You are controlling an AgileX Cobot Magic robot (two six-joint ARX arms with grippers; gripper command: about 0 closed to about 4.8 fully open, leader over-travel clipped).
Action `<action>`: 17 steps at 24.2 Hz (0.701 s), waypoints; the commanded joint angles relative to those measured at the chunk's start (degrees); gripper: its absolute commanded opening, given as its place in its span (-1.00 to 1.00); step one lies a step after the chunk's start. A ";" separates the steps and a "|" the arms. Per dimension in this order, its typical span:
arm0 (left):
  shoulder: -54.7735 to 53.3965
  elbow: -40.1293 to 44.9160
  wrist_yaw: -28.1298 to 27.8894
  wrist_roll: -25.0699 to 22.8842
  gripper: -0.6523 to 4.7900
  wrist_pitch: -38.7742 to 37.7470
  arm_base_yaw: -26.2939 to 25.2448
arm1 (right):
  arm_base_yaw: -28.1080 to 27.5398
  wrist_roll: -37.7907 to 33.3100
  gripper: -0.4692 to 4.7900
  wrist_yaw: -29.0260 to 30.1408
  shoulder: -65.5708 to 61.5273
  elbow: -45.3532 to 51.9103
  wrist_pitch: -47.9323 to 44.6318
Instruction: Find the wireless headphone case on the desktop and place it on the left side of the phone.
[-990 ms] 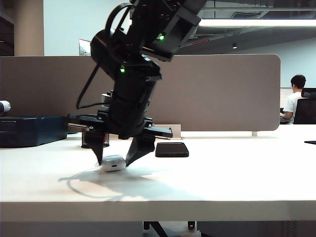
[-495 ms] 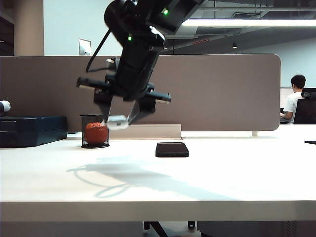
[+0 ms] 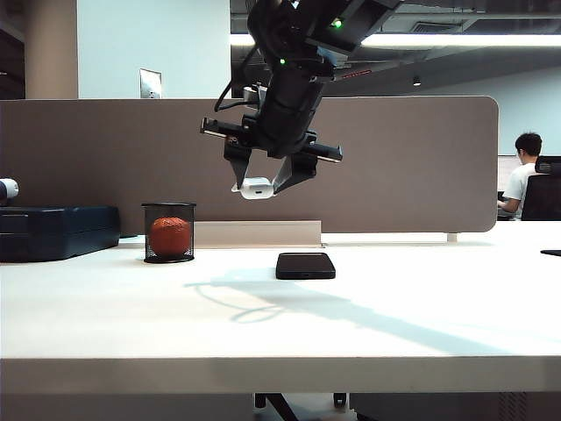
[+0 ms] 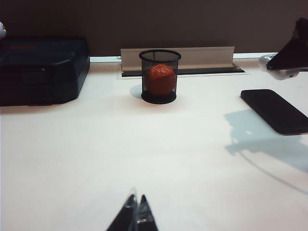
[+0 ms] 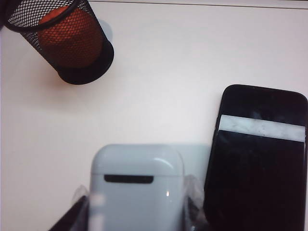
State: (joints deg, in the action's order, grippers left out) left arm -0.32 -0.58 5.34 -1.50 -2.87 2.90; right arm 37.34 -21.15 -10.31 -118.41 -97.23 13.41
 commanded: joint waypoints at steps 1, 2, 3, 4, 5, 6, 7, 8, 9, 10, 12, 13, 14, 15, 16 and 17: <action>-0.07 -0.11 -0.02 -0.02 -0.78 0.33 -0.11 | -0.92 0.70 -0.02 0.22 0.48 -0.76 -3.65; -0.07 -0.11 -0.02 0.00 -0.78 0.33 -0.11 | -1.33 0.70 -0.02 0.59 0.48 -0.76 -5.22; -0.07 -0.11 -0.02 -0.02 -0.78 0.33 -0.11 | -1.57 0.70 -0.02 1.20 0.48 -0.79 -5.95; -0.04 -0.11 -0.02 0.00 -0.78 0.33 -0.11 | -1.88 0.70 -0.02 2.47 0.09 -0.87 -7.50; -0.04 -0.11 -0.02 -0.02 -0.78 0.33 -0.11 | -2.29 0.72 -0.02 3.30 -0.20 -0.90 -8.44; -0.04 -0.11 -0.02 0.00 -0.78 0.33 -0.11 | -2.38 0.85 -0.02 3.61 -0.68 -0.92 -9.07; -0.04 -0.11 -0.02 -0.02 -0.78 0.33 -0.11 | -2.38 0.85 -0.02 4.00 -1.01 -0.94 -9.49; -0.04 -0.11 -0.07 -0.02 -0.78 0.33 -0.11 | -2.56 0.85 -0.02 4.26 -1.27 -0.96 -9.70; -0.04 -0.11 -0.04 -0.02 -0.78 0.33 -0.11 | -2.60 0.85 -0.02 4.98 -1.92 -1.09 -10.34; -0.04 -0.11 -0.04 -0.02 -0.78 0.33 -0.11 | -2.60 0.85 -0.02 5.14 -2.56 -1.49 -10.36; -0.04 -0.11 -0.04 -0.02 -0.78 0.33 -0.11 | -2.60 0.85 -0.02 5.51 -4.13 -2.73 -10.21; -0.04 -0.13 -0.04 -0.02 -0.78 0.33 -0.11 | -2.62 0.83 -0.02 6.34 -6.14 -4.66 -10.23; -0.04 -0.11 -0.04 -0.02 -0.78 0.33 -0.11 | -2.62 0.83 -0.02 6.40 -8.09 -6.73 -10.03; -0.04 -0.11 -0.04 -0.02 -0.78 0.33 -0.11 | -2.62 0.83 -0.02 6.40 -9.18 -8.04 -9.60; -0.04 -0.11 -0.04 0.00 -0.78 0.33 -0.11 | -2.62 0.85 -0.02 6.40 -10.58 -9.86 -8.85; -0.04 -0.11 -0.02 -0.02 -0.78 0.33 -0.11 | -2.64 0.83 -0.02 6.40 -11.72 -11.34 -8.11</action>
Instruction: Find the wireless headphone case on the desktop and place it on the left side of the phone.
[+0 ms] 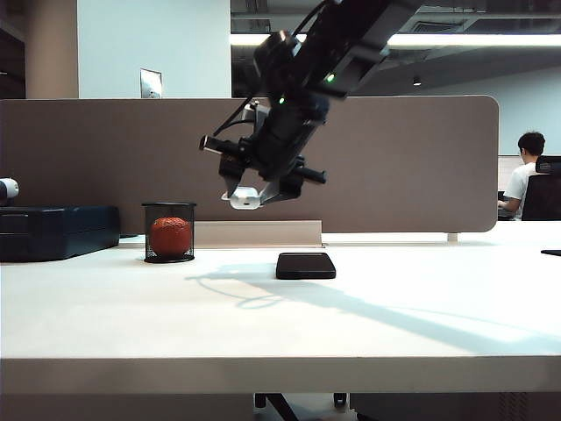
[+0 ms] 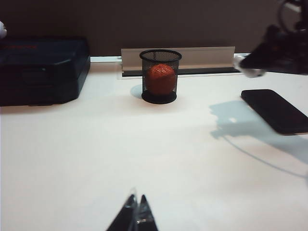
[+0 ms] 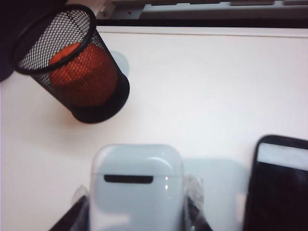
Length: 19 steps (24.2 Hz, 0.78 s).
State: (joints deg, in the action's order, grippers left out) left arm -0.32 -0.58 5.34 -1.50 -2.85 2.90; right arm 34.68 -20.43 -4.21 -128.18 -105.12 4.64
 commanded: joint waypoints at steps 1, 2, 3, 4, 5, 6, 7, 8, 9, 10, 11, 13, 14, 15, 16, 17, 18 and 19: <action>-0.04 -0.11 -0.04 -0.02 -0.78 0.31 -0.11 | 0.02 0.11 -0.02 0.31 -3.32 -5.33 1.53; -0.04 -0.11 -0.04 0.00 -0.78 0.31 -0.11 | -0.07 0.11 -0.02 0.33 -4.35 -6.80 2.40; -0.04 -0.11 -0.04 -0.02 -0.78 0.31 -0.11 | -0.09 0.13 -0.02 0.33 -5.40 -8.26 3.13; -0.04 -0.11 -0.04 -0.02 -0.78 0.31 -0.11 | -0.11 0.13 -0.02 0.33 -6.56 -9.92 4.17; -0.07 -0.11 -0.04 0.00 -0.78 0.31 -0.11 | -0.11 0.11 -0.02 0.31 -7.50 -11.13 4.81; -0.04 -0.11 -0.04 -0.02 -0.78 0.31 -0.11 | -0.15 0.11 -0.02 0.28 -8.44 -12.37 5.77; -0.04 -0.11 -0.04 0.00 -0.78 0.31 -0.11 | -0.26 0.09 -0.02 0.22 -9.68 -13.68 6.49; -0.04 -0.11 -0.04 0.00 -0.78 0.31 -0.11 | -0.33 0.09 -0.02 0.09 -10.10 -13.86 6.62; -0.04 -0.11 -0.04 -0.02 -0.78 0.31 -0.11 | -0.42 0.09 -0.02 -0.04 -10.32 -13.88 6.69; -0.04 -0.11 -0.04 -0.02 -0.78 0.31 -0.11 | -0.74 0.09 -0.02 -0.20 -10.49 -13.88 6.84; -0.04 -0.11 -0.04 -0.02 -0.78 0.31 -0.11 | -0.77 0.09 -0.02 -0.37 -11.02 -13.88 6.93; -0.04 -0.11 -0.04 0.00 -0.78 0.31 -0.11 | -1.44 -0.11 -0.02 -0.33 -11.89 -13.88 7.50; -0.04 -0.11 -0.04 0.00 -0.78 0.31 -0.11 | -1.53 -0.13 -0.02 -0.15 -12.33 -13.88 7.52; -0.04 -0.11 -0.04 0.00 -0.78 0.31 -0.11 | -1.55 -0.11 -0.02 -0.09 -12.59 -13.90 7.39; -0.07 -0.11 -0.04 0.00 -0.78 0.31 -0.11 | -1.70 -0.11 -0.02 -0.15 -12.72 -13.90 7.45; -0.04 -0.11 -0.02 0.00 -0.78 0.31 -0.11 | -1.70 -0.09 -0.02 -0.13 -13.16 -13.92 7.10; -0.04 -0.11 -0.02 -0.02 -0.78 0.31 -0.11 | -1.70 -0.11 -0.02 -0.11 -13.73 -13.94 7.06; -0.04 -0.11 -0.02 0.00 -0.78 0.31 -0.11 | -1.70 -0.09 -0.02 -0.13 -13.81 -13.94 7.17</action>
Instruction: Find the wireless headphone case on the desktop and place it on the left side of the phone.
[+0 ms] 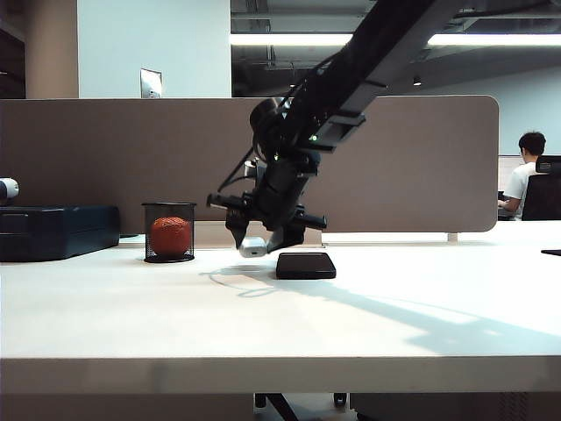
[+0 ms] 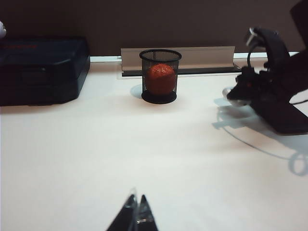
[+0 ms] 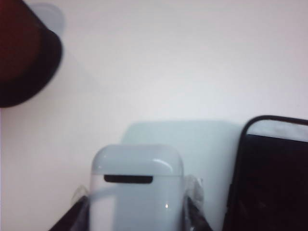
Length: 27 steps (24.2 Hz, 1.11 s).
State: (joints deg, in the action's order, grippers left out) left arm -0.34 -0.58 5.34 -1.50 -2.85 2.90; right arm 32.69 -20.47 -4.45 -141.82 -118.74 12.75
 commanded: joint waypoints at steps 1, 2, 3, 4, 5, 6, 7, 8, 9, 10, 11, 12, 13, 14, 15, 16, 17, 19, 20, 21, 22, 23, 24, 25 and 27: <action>-0.02 -0.11 -0.02 -0.02 -0.78 0.31 -0.11 | 0.31 -0.07 -0.02 0.59 -0.79 -0.33 -0.81; -0.02 -0.11 -0.04 -0.02 -0.78 0.31 -0.11 | 0.31 -0.33 -0.02 0.83 -1.09 -0.33 -0.09; -0.02 -0.11 0.02 0.00 -0.78 0.31 -0.11 | 0.31 -0.50 -0.02 0.74 -1.09 -0.33 0.63; -0.02 -0.11 -0.04 0.00 -0.78 0.31 -0.11 | 0.31 -0.48 -0.02 0.68 -1.09 -0.33 1.27; -0.02 -0.11 0.00 0.00 -0.78 0.31 -0.11 | 0.31 -0.48 -0.02 0.59 -1.09 -0.33 1.64; -0.02 -0.11 -0.02 0.00 -0.78 0.31 -0.11 | 0.31 -0.48 -0.02 0.50 -1.09 -0.33 1.88; -0.02 -0.11 -0.02 0.00 -0.78 0.31 -0.11 | 0.31 -0.48 -0.02 0.50 -1.09 -0.33 2.01; -0.02 -0.11 -0.02 0.00 -0.78 0.31 -0.11 | 0.28 -0.48 -0.02 0.48 -1.09 -0.33 2.03; -0.02 -0.11 -0.02 0.00 -0.78 0.31 -0.11 | 0.24 -0.48 -0.02 0.42 -1.09 -0.33 2.03; -0.04 -0.11 -0.02 -0.02 -0.78 0.31 -0.11 | 0.24 -0.48 -0.02 0.35 -1.09 -0.33 2.14; -0.04 -0.11 -0.02 -0.02 -0.78 0.31 -0.11 | 0.24 -0.48 0.01 0.39 -1.07 -0.37 2.51; -0.04 -0.11 -0.02 0.00 -0.78 0.31 -0.11 | 0.24 -0.48 0.06 0.48 -1.07 -0.37 2.75; -0.04 -0.11 -0.04 -0.02 -0.78 0.31 -0.11 | 0.24 -0.50 0.14 0.50 -1.07 -0.37 3.15; -0.04 -0.11 -0.02 0.00 -0.78 0.31 -0.11 | 0.24 -0.52 0.23 0.50 -1.07 -0.37 3.58; -0.02 -0.11 -0.02 -0.02 -0.78 0.31 -0.11 | 0.24 -0.50 0.26 0.50 -1.07 -0.37 4.04; -0.04 -0.11 -0.02 0.00 -0.78 0.31 -0.11 | 0.24 -0.50 0.26 0.48 -1.05 -0.37 4.72; -0.04 -0.11 -0.02 -0.02 -0.78 0.31 -0.11 | 0.24 -0.50 0.27 0.52 -0.92 -0.39 5.03; -0.04 -0.11 -0.02 0.00 -0.78 0.31 -0.11 | 0.24 -0.48 0.46 0.55 -0.63 -0.52 4.98; -0.04 -0.11 -0.02 0.00 -0.78 0.31 -0.11 | 0.24 -0.48 0.48 0.55 -0.63 -1.05 5.14; -0.04 -0.11 -0.02 0.00 -0.78 0.31 -0.11 | 0.24 -0.48 0.48 0.55 -0.63 -1.66 5.42; -0.04 -0.11 -0.02 0.00 -0.78 0.31 -0.11 | 0.24 -0.46 0.48 0.55 -0.63 -2.40 5.51; -0.02 -0.11 -0.02 -0.02 -0.78 0.31 -0.11 | 0.24 -0.46 0.48 0.55 -0.63 -3.08 5.51; -0.04 -0.11 -0.02 -0.02 -0.78 0.31 -0.11 | 0.24 -0.46 0.48 0.57 -0.63 -4.15 5.53; -0.04 -0.11 -0.02 0.00 -0.78 0.31 -0.11 | 0.24 -0.42 0.48 0.55 -0.63 -6.01 5.68; -0.04 -0.11 -0.02 0.00 -0.78 0.31 -0.11 | 0.24 -0.17 0.47 0.52 -0.63 -9.14 6.75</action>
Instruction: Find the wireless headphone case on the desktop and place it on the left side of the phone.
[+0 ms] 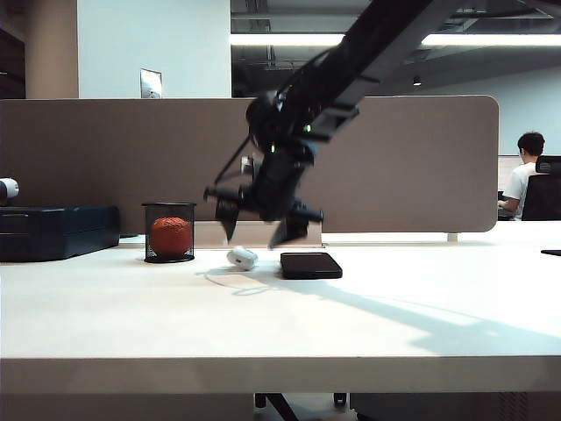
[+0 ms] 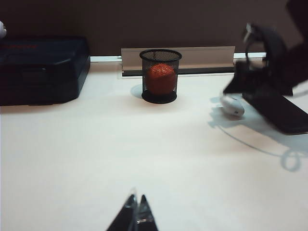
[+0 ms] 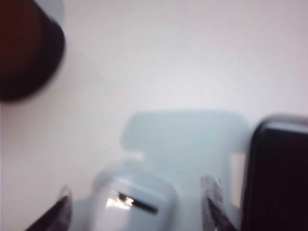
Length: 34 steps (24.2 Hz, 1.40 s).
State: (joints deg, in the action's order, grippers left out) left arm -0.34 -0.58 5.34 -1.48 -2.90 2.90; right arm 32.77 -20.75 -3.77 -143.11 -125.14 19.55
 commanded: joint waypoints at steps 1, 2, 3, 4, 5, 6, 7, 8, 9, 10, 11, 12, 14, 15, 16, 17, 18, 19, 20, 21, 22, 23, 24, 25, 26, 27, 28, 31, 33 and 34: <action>-0.04 -0.11 -0.02 -0.02 -0.78 0.35 -0.11 | 0.15 0.46 0.47 -0.17 0.66 -3.87 0.61; -0.02 -0.11 -0.02 -0.02 -0.78 0.35 -0.11 | 0.15 0.55 0.48 -0.20 0.66 -4.55 1.14; -0.04 -0.11 -0.02 -0.02 -0.78 0.37 -0.11 | 0.15 1.22 0.47 -0.37 0.66 -5.55 1.84; -0.04 -0.11 -0.02 -0.02 -0.78 0.37 -0.11 | 0.15 1.79 0.48 -0.39 0.66 -6.32 2.40; -0.02 -0.11 -0.02 -0.02 -0.78 0.37 -0.11 | 0.15 2.08 0.47 -0.59 0.66 -6.93 2.93; -0.04 -0.11 -0.02 -0.02 -0.78 0.35 -0.11 | 0.15 2.75 0.47 -0.57 0.66 -7.67 3.67; -0.02 -0.11 -0.02 -0.02 -0.78 0.37 -0.11 | 0.15 3.19 0.47 -0.57 0.66 -8.92 5.03; -0.02 -0.11 -0.02 -0.02 -0.78 0.37 -0.11 | 0.15 3.52 0.47 -0.57 0.66 -10.19 6.19; -0.02 -0.11 -0.02 -0.02 -0.78 0.35 -0.11 | 0.15 3.74 0.47 -0.57 0.66 -11.02 6.78; -0.02 -0.11 -0.02 -0.02 -0.78 0.37 -0.11 | 0.15 4.81 0.45 -0.63 0.66 -12.61 7.67; -0.02 -0.11 -0.02 -0.02 -0.78 0.37 -0.11 | 0.15 6.01 0.32 -0.61 0.68 -13.97 7.82; -0.02 -0.11 -0.02 -0.02 -0.78 0.37 -0.11 | 0.11 6.71 0.24 -0.63 0.68 -15.08 8.28; -0.02 -0.11 -0.02 -0.02 -0.78 0.37 -0.11 | -0.28 9.60 -0.07 -0.61 0.66 -18.71 10.64; -0.02 -0.13 -0.02 -0.02 -0.78 0.37 -0.11 | -0.46 10.88 -0.16 -0.59 0.68 -20.11 11.56; -0.02 -0.11 -0.02 -0.02 -0.78 0.37 -0.11 | -0.66 11.87 -0.23 -0.59 0.68 -21.44 12.55; -0.02 -0.11 -0.02 -0.02 -0.78 0.37 -0.11 | -1.11 12.52 -0.32 -0.59 0.68 -23.34 14.10; -0.02 -0.11 -0.02 -0.02 -0.78 0.37 -0.11 | -1.29 12.94 -0.39 -0.68 0.68 -24.81 15.37; -0.02 -0.11 -0.04 -0.02 -0.78 0.37 -0.11 | -1.73 13.40 -0.52 -0.72 0.70 -26.43 16.50; -0.02 -0.13 -0.02 -0.04 -0.78 0.37 -0.11 | -2.12 13.38 -0.64 -0.74 0.83 -27.89 17.68; -0.02 -0.11 -0.07 -0.02 -0.78 0.37 -0.11 | -2.93 13.57 -0.85 -0.76 0.98 -31.19 20.28; -0.02 -0.11 -0.07 -0.02 -0.78 0.37 -0.11 | -3.72 13.75 -0.86 -0.76 1.38 -33.53 22.29; -0.02 -0.11 -0.07 -0.02 -0.78 0.37 -0.11 | -4.17 14.47 -0.86 -0.76 1.73 -35.19 23.71; -0.02 -0.11 -0.07 -0.02 -0.78 0.37 -0.11 | -4.72 15.52 -0.86 -0.72 2.10 -36.85 25.16; -0.02 -0.11 -0.07 -0.02 -0.78 0.37 -0.11 | -5.07 16.11 -0.86 -0.74 2.36 -37.81 25.99; -0.02 -0.13 -0.07 -0.02 -0.78 0.37 -0.11 | -5.42 17.14 -0.86 -0.76 2.86 -39.34 27.54; -0.02 -0.13 -0.07 -0.02 -0.78 0.37 -0.11 | -6.03 18.16 -0.86 -0.57 3.34 -40.81 29.14; -0.02 -0.11 -0.07 -0.02 -0.78 0.37 -0.11 | -6.47 18.78 -0.86 -0.57 3.91 -41.99 30.67; -0.02 -0.11 -0.07 -0.02 -0.78 0.37 -0.11 | -8.39 19.96 -0.86 -0.26 7.17 -47.17 38.95; -0.02 -0.11 -0.04 -0.02 -0.78 0.35 -0.11 | -10.01 18.21 -0.86 0.94 9.51 -48.92 41.92; -0.04 -0.11 -0.09 -0.04 -0.78 0.35 -0.11 | -10.75 17.62 -0.86 1.16 11.39 -48.96 43.32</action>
State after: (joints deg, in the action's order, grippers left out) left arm -0.32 -0.58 5.34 -1.50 -2.87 2.90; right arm 22.39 -2.26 -2.96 -133.10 -173.95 61.67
